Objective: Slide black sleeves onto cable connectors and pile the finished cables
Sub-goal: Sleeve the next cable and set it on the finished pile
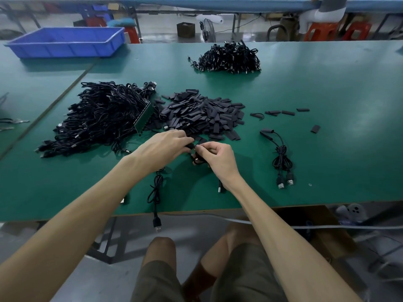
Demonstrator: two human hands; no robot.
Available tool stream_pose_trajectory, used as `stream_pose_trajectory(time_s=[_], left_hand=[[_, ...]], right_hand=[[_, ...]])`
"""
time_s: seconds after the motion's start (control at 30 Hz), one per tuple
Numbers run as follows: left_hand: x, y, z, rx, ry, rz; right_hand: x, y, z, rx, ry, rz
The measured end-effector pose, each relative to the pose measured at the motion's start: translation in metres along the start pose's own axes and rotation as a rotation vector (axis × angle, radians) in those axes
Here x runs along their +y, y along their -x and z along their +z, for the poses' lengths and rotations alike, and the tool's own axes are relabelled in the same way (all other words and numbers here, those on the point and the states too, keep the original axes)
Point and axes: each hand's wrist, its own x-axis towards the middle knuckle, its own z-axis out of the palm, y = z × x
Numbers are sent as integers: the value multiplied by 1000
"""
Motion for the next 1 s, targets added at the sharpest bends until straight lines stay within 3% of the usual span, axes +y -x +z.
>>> stream_pose_trajectory(time_s=[0.23, 0.77, 1.0], left_hand=[[-3, 6, 4, -6, -95, 129], [5, 9, 5, 45, -59, 140], [5, 7, 5, -14, -67, 110]], right_hand=[[-1, 1, 0, -10, -28, 21], [-3, 1, 0, -57, -95, 32], [-1, 1, 0, -66, -115, 1]])
